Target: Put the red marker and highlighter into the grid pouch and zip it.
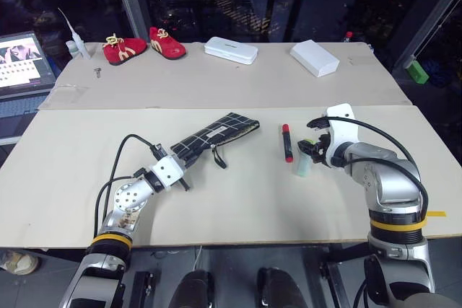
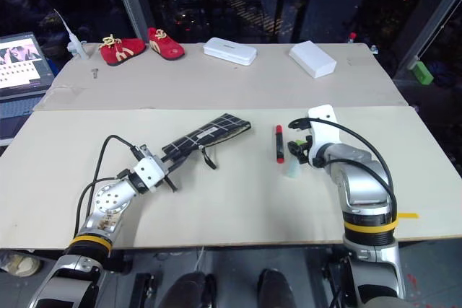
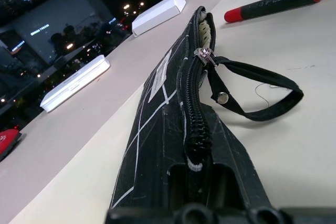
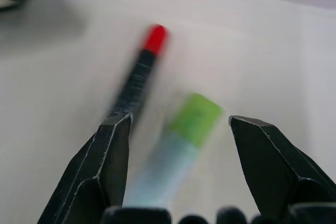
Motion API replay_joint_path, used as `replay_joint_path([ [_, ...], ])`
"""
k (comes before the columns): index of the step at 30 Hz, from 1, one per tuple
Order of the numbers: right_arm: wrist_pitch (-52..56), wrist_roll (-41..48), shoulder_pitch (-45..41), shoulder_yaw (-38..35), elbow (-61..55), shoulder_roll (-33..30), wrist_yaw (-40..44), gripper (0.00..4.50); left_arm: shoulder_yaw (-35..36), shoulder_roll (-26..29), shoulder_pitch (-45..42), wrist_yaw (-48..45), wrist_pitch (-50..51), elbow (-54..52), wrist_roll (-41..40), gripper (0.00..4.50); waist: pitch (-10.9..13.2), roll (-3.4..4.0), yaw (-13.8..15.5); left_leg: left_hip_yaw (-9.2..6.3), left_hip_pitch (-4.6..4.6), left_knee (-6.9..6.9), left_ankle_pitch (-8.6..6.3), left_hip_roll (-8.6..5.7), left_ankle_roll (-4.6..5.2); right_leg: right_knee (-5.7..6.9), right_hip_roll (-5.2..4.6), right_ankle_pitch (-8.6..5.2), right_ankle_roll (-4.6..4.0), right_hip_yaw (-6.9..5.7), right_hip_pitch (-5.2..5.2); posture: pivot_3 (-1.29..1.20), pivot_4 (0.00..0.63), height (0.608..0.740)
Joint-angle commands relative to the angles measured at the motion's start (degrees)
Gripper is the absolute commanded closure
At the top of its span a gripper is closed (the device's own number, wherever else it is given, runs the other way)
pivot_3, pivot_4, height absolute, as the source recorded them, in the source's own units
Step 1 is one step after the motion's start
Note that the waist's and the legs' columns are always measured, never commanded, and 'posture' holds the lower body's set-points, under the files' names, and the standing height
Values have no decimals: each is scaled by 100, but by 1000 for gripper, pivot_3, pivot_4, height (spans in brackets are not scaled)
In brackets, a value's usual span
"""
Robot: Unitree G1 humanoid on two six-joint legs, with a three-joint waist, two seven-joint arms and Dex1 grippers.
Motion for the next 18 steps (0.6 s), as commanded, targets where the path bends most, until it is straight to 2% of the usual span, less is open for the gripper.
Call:
replay_joint_path([
  [1, -253, -33, -153, -104, 113, 64, -228, 1187, 21, -4, -31, 89, -39, -76, 3, 4500, 0, 0, -13, 0, 0, 0, 0, 0, 0, 0, 1, 0, 0, 0, 0, 0, 150, 740],
  [10, -297, 82, -208, -267, 626, 376, -526, 1187, 28, -14, 42, 151, -58, -107, 22, 4500, 0, 0, -48, -1, 0, 0, 0, 1, 0, 1, 2, 0, 0, 2, 0, 0, 150, 740],
  [18, -503, 23, -249, -103, 972, 399, -651, 1187, 17, -62, 95, 182, -66, -126, 59, 4500, 0, 0, -49, 0, 1, 0, 0, 2, 0, 2, 2, 0, 0, 4, 1, 0, 150, 740],
])
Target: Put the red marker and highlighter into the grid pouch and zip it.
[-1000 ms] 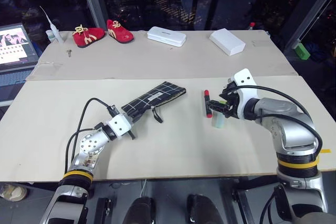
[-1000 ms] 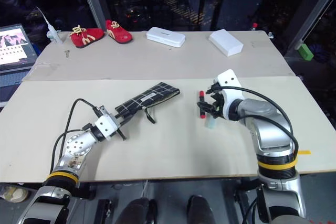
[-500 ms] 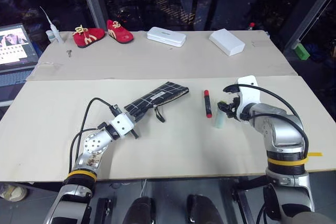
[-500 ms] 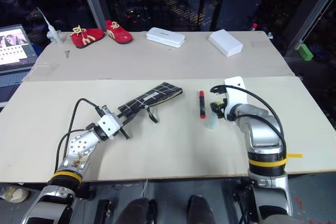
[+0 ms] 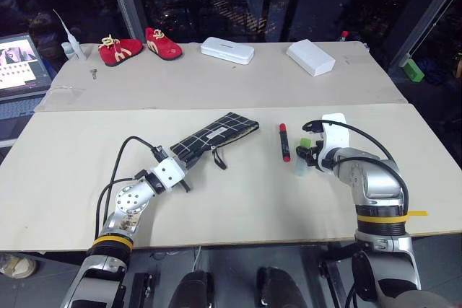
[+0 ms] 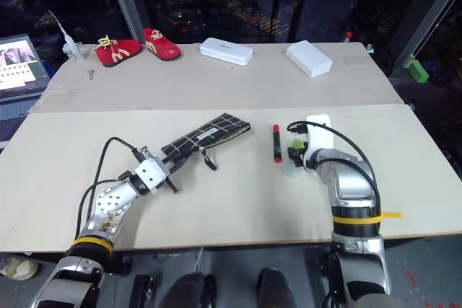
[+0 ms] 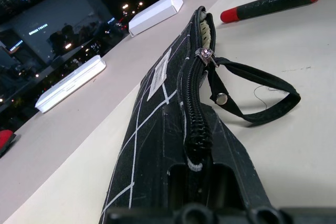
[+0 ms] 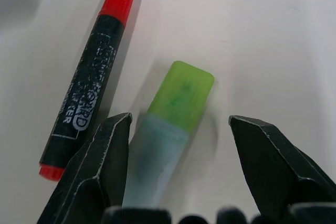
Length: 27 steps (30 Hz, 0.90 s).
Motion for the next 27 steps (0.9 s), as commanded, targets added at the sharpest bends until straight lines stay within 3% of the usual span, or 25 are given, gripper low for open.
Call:
replay_joint_path([
  [1, -177, -13, -95, 26, 10, 22, -78, 1187, 28, -9, 11, 80, -61, -132, -55, 4500, 0, 0, 0, 0, 0, 0, 0, 0, 0, 0, 0, 0, 0, 0, 0, 0, 150, 740],
  [13, -304, -150, 136, 262, 197, 109, -305, 1187, 57, 4, 106, 164, -27, -226, -57, 4500, 0, 0, -3, 0, 5, 0, 0, 3, 0, 2, 0, 0, 0, 3, 2, 0, 150, 740],
  [16, -410, -223, 223, 204, 270, 49, -421, 1877, 62, 11, 104, 165, -15, -239, -61, 4500, -1, 0, 4, 0, 12, 0, 0, 3, 0, 2, -1, 0, 0, 3, 11, 0, 150, 740],
  [21, -661, -310, 205, 14, 418, -106, -651, 3461, 85, 39, 88, 151, -1, -251, -84, 4500, -1, 0, 53, 0, 16, 1, 0, 1, 1, 0, -4, 1, 2, 3, 17, 0, 150, 740],
  [27, -842, -317, 130, -123, 559, -248, -710, 3462, 99, 42, 108, 160, 5, -298, -91, 4500, -1, 0, 51, 1, 8, 1, 0, 0, 1, -1, -2, 1, 2, 3, 9, 0, 150, 740],
])
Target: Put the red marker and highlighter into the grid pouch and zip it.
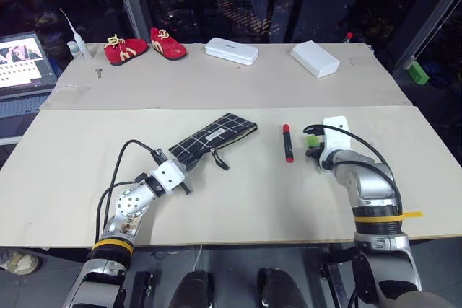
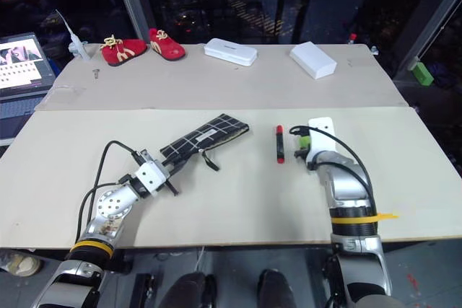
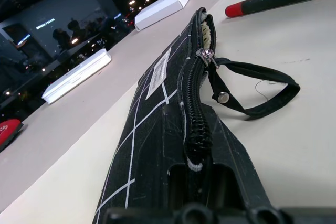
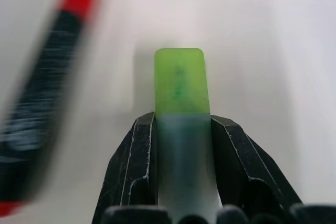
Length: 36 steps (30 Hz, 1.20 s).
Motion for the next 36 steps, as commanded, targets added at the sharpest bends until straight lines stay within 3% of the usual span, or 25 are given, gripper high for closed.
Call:
replay_joint_path([
  [1, -244, 27, -77, -384, 88, -66, -118, 3462, 80, 48, 2, 69, 6, -239, -97, 4500, 0, 0, -17, 0, 0, 0, 0, 0, 0, 0, 0, 0, 0, 0, -1, 0, 150, 740],
  [4, -638, 232, -273, -537, 130, -102, 142, 3462, 88, 54, 8, 40, 28, -270, -124, 4500, 0, 0, -40, 1, 0, 0, 0, 1, 0, 1, 1, 0, 0, 0, 0, 0, 150, 740],
  [9, -2981, 196, -192, 687, -762, -1030, 2410, 3462, 30, 41, 24, -160, 209, -558, -292, 4500, 4, 7, -103, 3, -5, 0, -1, 0, 3, -1, 3, 0, 2, 11, -12, 0, 150, 740],
  [17, -5658, -905, -200, 1867, -571, -1978, 3472, 3462, 151, 310, 202, -648, 745, -1352, -795, 4500, 5, 5, -69, 8, -2, 1, -5, 3, 7, -6, 13, -2, 4, 13, -6, 0, 150, 740],
  [28, -6847, -1650, -794, 2393, 232, -1605, 3574, 3462, 65, 330, 351, -680, 835, -1544, -673, 4500, 5, 5, -55, 18, 6, 4, -5, 6, 6, -5, 15, 0, 4, 22, -5, 0, 150, 740],
  [36, -7051, -1275, -705, 2221, 128, -1793, 4157, 3462, 92, 326, 303, -644, 794, -1452, -657, 4500, 5, 5, -36, 17, 4, 5, -5, 6, 6, -5, 9, 1, 4, 23, -4, 0, 150, 740],
])
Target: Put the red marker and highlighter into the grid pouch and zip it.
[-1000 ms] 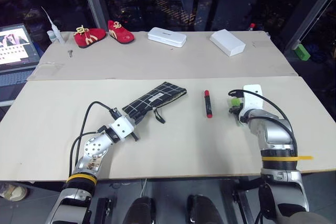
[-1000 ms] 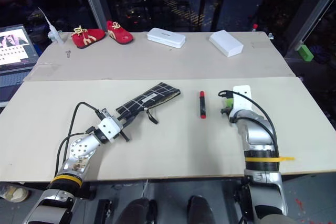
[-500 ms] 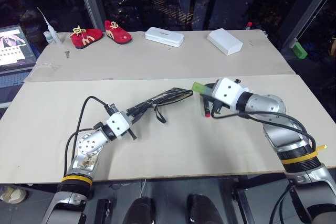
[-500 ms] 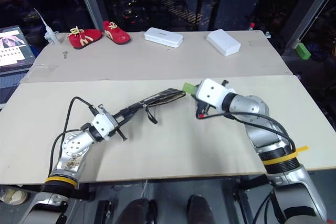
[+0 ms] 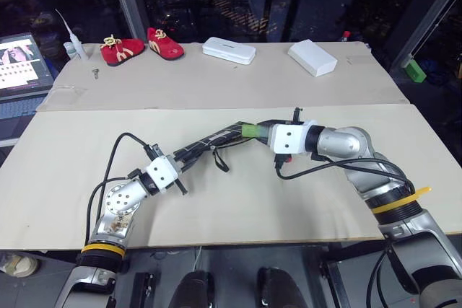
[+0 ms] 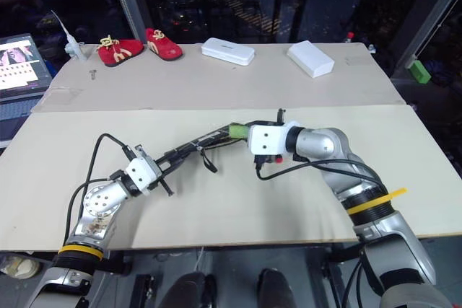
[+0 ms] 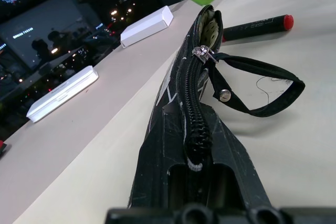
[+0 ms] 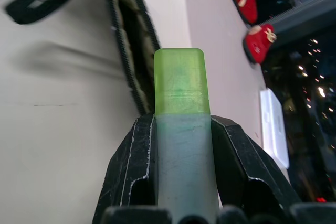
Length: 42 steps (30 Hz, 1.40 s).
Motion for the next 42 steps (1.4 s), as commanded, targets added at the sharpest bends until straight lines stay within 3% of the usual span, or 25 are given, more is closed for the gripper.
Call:
replay_joint_path([
  [1, -160, 179, -35, -316, -151, -126, 133, 3462, 62, 18, -55, 50, -81, -103, 7, 4500, 0, 0, -3, 0, 0, 0, 0, 0, 0, 0, 0, 0, 0, 0, 0, 0, 150, 740],
  [29, -793, -569, -629, 206, 1047, 638, 86, 3462, -2, -75, 58, 116, -158, -135, 178, 4500, 0, 0, -24, 6, 8, 0, 0, 0, -1, 7, 2, 1, -2, 4, 1, 0, 150, 740],
  [42, -737, -257, -498, -224, 1246, 94, 344, 3462, 37, -93, 102, 178, -179, -123, 181, 4500, 0, 0, -17, 6, 8, 0, 0, 1, -1, 6, 0, 2, -2, 4, 1, 0, 150, 740],
])
